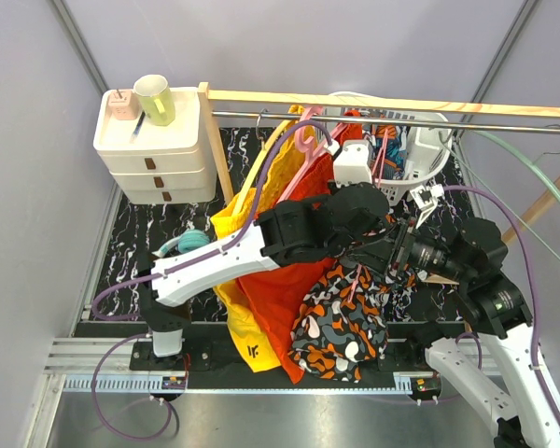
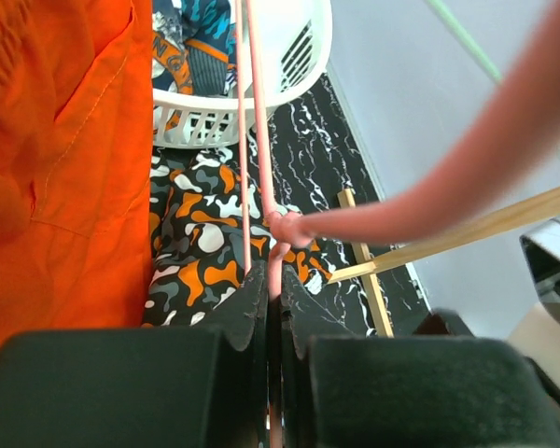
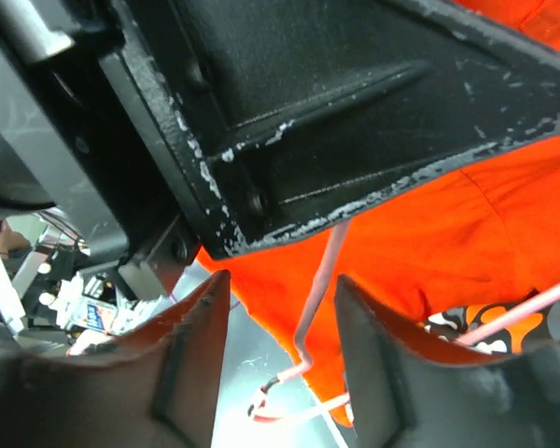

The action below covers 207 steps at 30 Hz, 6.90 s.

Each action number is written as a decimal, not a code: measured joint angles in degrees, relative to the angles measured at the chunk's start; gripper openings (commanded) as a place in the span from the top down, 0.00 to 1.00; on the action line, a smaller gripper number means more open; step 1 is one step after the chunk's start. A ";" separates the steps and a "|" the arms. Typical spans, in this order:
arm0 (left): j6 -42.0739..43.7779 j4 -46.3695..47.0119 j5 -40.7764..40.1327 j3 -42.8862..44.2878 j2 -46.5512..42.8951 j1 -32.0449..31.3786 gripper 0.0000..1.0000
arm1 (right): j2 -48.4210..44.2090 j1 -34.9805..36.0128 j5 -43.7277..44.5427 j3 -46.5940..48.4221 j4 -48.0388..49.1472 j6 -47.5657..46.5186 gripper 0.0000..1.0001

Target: Remove the shorts from the hanger

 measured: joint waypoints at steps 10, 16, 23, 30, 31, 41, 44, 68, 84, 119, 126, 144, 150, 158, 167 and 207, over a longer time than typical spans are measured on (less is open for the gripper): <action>-1.77 -1.42 -0.50 0.92 1.01 0.11 0.97 | -3.67 -0.15 4.22 -3.37 -1.22 3.72 1.00; -0.35 -0.26 1.14 -0.61 0.31 0.42 0.42 | -4.00 -0.15 6.10 -3.28 -3.41 4.61 1.00; 4.48 7.45 8.44 -18.25 -10.45 0.72 0.26 | -8.04 -0.13 7.02 -6.51 -3.69 7.91 1.00; 9.73 15.21 20.00 -26.10 -22.21 0.76 0.16 | -11.82 -0.15 7.34 -7.37 -3.56 6.91 1.00; 10.27 15.98 21.35 -26.32 -23.30 0.76 0.16 | -12.11 -0.15 7.32 -7.34 -3.58 6.36 1.00; 15.54 23.08 33.75 -31.45 -31.80 0.42 0.13 | -11.50 -0.15 7.50 0.17 -3.30 0.22 1.00; 16.17 24.57 36.61 -32.54 -33.73 0.28 0.10 | -10.05 -0.15 7.56 3.02 -2.32 -0.61 1.00; 20.17 25.97 40.50 -31.74 -35.60 0.28 0.07 | -3.76 -0.15 11.58 4.04 2.27 0.76 1.00; 21.03 25.62 40.50 -31.08 -36.04 0.28 0.06 | -5.03 -0.13 19.61 2.16 -0.98 5.40 0.60; 18.08 24.09 40.24 -30.12 -36.63 0.28 0.07 | 14.19 -0.15 11.45 35.93 -17.66 -8.35 1.00; 17.77 23.85 40.00 -30.12 -36.63 0.28 0.07 | 14.69 -0.13 10.60 33.22 -8.68 -7.17 1.00; 16.90 23.82 40.00 -29.22 -35.06 0.28 0.07 | 11.61 -0.13 21.84 19.26 14.51 -6.32 1.00; 16.90 23.82 39.85 -29.18 -35.01 0.28 0.07 | 9.79 -0.13 32.81 15.67 16.44 -6.36 1.00; 16.87 23.80 39.78 -28.26 -34.05 0.28 0.07 | 6.32 -0.15 50.03 12.90 18.43 -6.62 1.00; 16.37 23.78 39.78 -27.61 -33.11 0.28 0.07 | 5.62 -0.15 70.03 15.19 12.81 -9.81 1.00; 12.39 20.65 41.72 -26.62 -33.86 0.28 0.06 | -1.95 -0.15 33.83 24.11 -19.10 -25.14 0.02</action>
